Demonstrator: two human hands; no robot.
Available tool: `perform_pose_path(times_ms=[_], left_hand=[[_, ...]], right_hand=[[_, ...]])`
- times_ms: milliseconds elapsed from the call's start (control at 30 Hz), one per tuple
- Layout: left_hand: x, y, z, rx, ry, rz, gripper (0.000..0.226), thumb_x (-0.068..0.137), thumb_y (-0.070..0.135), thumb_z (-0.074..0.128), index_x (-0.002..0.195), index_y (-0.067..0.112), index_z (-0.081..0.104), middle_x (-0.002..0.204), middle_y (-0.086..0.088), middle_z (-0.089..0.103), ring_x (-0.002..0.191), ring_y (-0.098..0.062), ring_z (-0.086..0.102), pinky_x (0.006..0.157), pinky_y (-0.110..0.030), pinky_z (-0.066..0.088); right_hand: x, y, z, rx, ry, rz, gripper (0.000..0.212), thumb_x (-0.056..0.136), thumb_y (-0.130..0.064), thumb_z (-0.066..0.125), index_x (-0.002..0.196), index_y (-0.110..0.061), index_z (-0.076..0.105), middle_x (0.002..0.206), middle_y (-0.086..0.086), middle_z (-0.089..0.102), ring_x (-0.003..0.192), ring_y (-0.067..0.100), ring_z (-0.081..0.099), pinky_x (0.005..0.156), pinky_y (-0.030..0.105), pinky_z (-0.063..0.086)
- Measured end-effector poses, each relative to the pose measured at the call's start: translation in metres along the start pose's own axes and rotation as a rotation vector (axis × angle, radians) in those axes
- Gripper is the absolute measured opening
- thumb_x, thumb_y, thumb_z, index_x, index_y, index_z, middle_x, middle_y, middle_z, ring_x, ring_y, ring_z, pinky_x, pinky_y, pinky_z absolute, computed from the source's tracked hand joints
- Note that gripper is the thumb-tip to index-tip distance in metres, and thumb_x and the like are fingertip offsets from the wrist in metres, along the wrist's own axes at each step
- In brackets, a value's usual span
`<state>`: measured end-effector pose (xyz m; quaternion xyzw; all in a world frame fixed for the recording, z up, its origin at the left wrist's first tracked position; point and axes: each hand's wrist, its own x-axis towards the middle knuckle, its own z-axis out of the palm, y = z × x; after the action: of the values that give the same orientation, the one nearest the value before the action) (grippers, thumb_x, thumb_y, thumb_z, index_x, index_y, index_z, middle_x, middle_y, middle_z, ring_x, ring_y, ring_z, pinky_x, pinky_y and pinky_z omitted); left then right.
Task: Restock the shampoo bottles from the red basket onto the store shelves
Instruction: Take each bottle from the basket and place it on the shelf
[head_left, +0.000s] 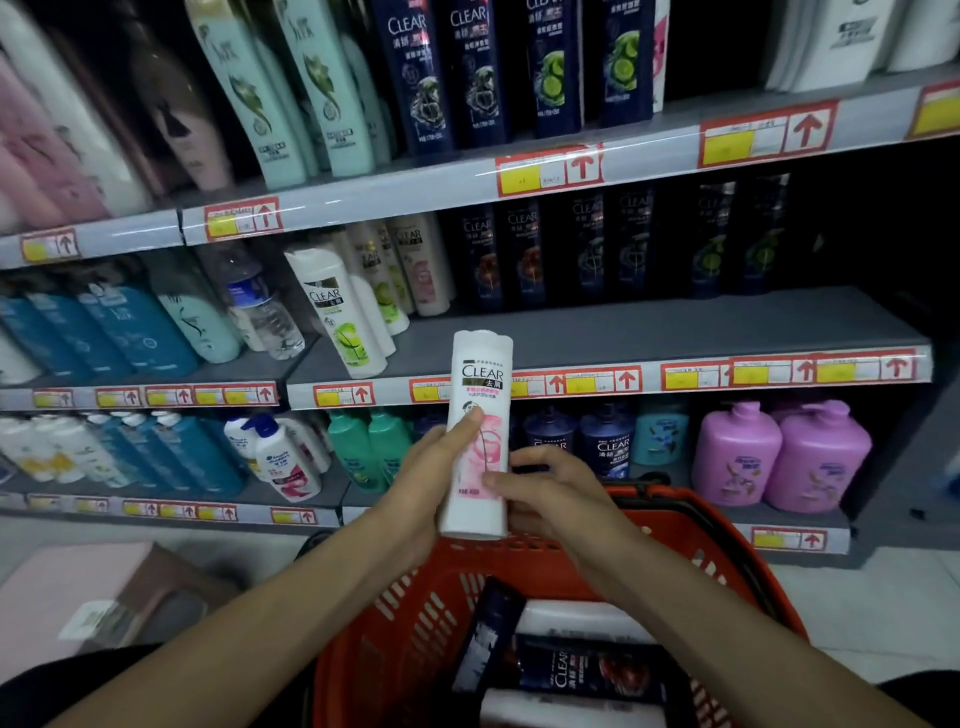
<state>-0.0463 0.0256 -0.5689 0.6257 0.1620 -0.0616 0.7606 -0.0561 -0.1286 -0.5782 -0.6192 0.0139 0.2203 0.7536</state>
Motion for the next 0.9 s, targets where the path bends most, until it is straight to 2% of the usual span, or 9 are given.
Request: perform_pose_path(times_ms=[133,333,400,500,600,667,767,833,900], left_hand=[[0.004,0.006,-0.002,-0.039,-0.045,0.079,0.050,0.093,0.045,0.069,0.128,0.010,0.064,0.117,-0.019,0.075,0.099,-0.032,0.072,0.087,-0.045,0.059],[0.023,0.026,-0.008,0.026,0.016,0.308,0.026,0.100,0.036,0.065,0.117,0.018,0.070,0.103,-0.005,0.080,0.092,-0.022,0.076,0.076,-0.034,0.060],[0.034,0.038,-0.014,0.073,0.053,0.372,0.022,0.100,0.036,0.064,0.111,0.018,0.069,0.095,0.000,0.080,0.085,-0.015,0.076,0.070,-0.028,0.058],[0.056,0.052,-0.027,0.176,0.098,0.464,0.022,0.101,0.041,0.062,0.112,0.024,0.070,0.099,0.003,0.079,0.089,-0.010,0.075,0.074,-0.027,0.059],[0.085,0.062,-0.044,0.353,0.166,0.509,0.031,0.095,0.058,0.059,0.116,0.039,0.067,0.107,0.007,0.076,0.099,-0.012,0.073,0.088,-0.041,0.060],[0.106,0.064,-0.055,0.490,0.217,0.521,0.039,0.088,0.064,0.056,0.121,0.045,0.064,0.109,0.004,0.072,0.097,-0.014,0.071,0.086,-0.043,0.059],[0.128,0.070,-0.062,0.632,0.302,0.503,0.043,0.092,0.048,0.057,0.133,0.036,0.059,0.105,-0.006,0.066,0.084,-0.020,0.067,0.069,-0.034,0.053],[0.142,0.075,-0.062,0.629,0.291,0.469,0.046,0.094,0.041,0.056,0.139,0.029,0.058,0.105,-0.013,0.066,0.089,-0.029,0.067,0.067,-0.034,0.050],[0.157,0.076,-0.062,0.592,0.244,0.467,0.049,0.089,0.037,0.051,0.137,0.030,0.060,0.104,-0.017,0.067,0.093,-0.036,0.065,0.067,-0.034,0.045]], right_hand=[[0.007,-0.013,0.000,-0.070,-0.037,-0.049,0.040,0.082,-0.017,0.086,0.116,-0.010,0.067,0.103,0.011,0.078,0.094,0.024,0.077,0.093,0.044,0.060],[0.032,-0.043,0.022,-0.215,-0.063,-0.201,0.030,0.084,-0.009,0.082,0.112,-0.010,0.074,0.096,0.004,0.080,0.089,0.017,0.077,0.071,0.019,0.059],[0.048,-0.054,0.029,-0.244,-0.077,-0.235,0.029,0.084,-0.004,0.081,0.111,-0.009,0.074,0.096,0.005,0.080,0.089,0.018,0.078,0.072,0.020,0.059],[0.082,-0.065,0.041,-0.292,-0.041,-0.273,0.034,0.081,0.000,0.083,0.112,-0.006,0.071,0.096,0.007,0.080,0.088,0.020,0.078,0.072,0.023,0.060],[0.124,-0.069,0.054,-0.360,0.045,-0.351,0.042,0.076,0.001,0.086,0.114,-0.003,0.069,0.093,0.006,0.080,0.083,0.016,0.078,0.070,0.024,0.060],[0.152,-0.072,0.061,-0.411,0.121,-0.409,0.043,0.074,-0.001,0.088,0.112,-0.006,0.069,0.091,0.002,0.078,0.076,0.007,0.075,0.064,0.019,0.057],[0.192,-0.076,0.069,-0.494,0.261,-0.514,0.042,0.071,-0.008,0.091,0.106,-0.015,0.069,0.092,-0.006,0.076,0.079,0.003,0.073,0.070,0.026,0.062],[0.217,-0.078,0.073,-0.552,0.349,-0.547,0.044,0.069,-0.013,0.093,0.103,-0.020,0.068,0.095,-0.009,0.075,0.085,0.007,0.073,0.078,0.035,0.063],[0.243,-0.080,0.076,-0.614,0.420,-0.568,0.047,0.066,-0.018,0.095,0.102,-0.022,0.066,0.096,-0.008,0.074,0.086,0.009,0.073,0.081,0.040,0.062]])
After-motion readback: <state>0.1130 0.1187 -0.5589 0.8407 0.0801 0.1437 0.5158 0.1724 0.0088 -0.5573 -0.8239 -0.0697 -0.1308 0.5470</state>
